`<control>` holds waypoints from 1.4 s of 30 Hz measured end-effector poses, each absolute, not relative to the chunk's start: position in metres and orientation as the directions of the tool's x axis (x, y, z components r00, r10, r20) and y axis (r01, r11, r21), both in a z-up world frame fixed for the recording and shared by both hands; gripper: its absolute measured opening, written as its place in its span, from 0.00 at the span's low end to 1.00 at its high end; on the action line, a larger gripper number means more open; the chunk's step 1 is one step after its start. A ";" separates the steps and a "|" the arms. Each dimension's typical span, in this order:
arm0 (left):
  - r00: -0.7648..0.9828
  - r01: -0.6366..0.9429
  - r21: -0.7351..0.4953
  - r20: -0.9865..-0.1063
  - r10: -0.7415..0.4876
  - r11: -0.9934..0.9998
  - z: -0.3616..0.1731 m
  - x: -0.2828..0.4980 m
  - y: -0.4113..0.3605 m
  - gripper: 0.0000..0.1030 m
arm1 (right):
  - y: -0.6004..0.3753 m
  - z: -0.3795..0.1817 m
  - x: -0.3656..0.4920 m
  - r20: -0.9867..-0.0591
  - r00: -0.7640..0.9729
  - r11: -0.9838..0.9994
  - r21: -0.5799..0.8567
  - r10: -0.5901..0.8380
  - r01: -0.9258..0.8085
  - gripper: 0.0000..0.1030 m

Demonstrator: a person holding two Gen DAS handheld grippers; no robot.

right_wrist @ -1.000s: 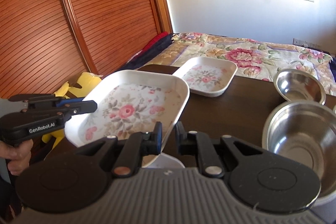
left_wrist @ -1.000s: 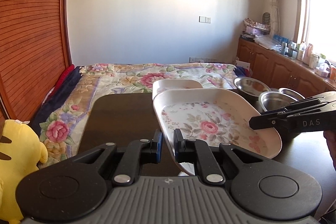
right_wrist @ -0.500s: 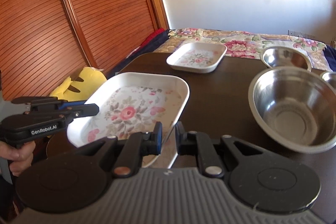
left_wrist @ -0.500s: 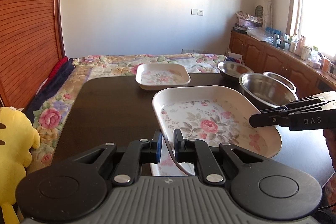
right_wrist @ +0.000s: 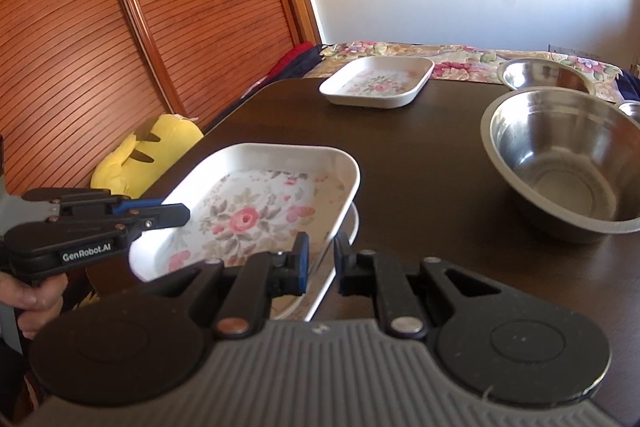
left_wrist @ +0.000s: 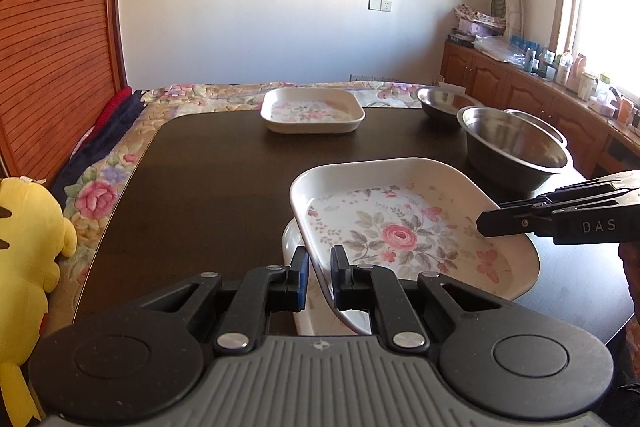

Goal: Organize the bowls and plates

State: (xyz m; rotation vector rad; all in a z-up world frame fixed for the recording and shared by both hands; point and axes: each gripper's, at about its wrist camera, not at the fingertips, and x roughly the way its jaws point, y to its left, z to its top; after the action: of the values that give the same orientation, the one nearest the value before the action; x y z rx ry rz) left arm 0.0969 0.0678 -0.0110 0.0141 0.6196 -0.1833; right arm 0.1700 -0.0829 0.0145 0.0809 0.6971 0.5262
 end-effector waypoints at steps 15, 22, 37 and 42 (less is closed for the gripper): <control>0.787 0.163 -0.042 -0.597 -0.156 0.986 -0.022 0.097 0.071 0.12 | -0.077 0.014 0.165 -0.594 0.653 0.872 0.197 0.470 -0.448 0.15; 0.780 0.162 -0.027 -0.609 -0.145 0.986 -0.028 0.101 0.069 0.12 | -0.075 0.011 0.160 -0.590 0.671 0.879 0.155 0.448 -0.450 0.15; 0.784 0.153 -0.014 -0.607 -0.131 0.988 -0.032 0.104 0.067 0.12 | -0.075 0.006 0.159 -0.581 0.672 0.880 0.191 0.459 -0.435 0.16; 0.786 0.152 -0.016 -0.605 -0.131 0.988 -0.032 0.105 0.068 0.12 | -0.079 0.003 0.159 -0.567 0.676 0.876 0.213 0.471 -0.432 0.16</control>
State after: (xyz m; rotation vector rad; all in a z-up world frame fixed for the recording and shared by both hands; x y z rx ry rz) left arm 0.1053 0.0677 -0.0324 0.0338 0.6493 -0.1527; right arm 0.1593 -0.0791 0.0026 0.0629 0.6546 0.5081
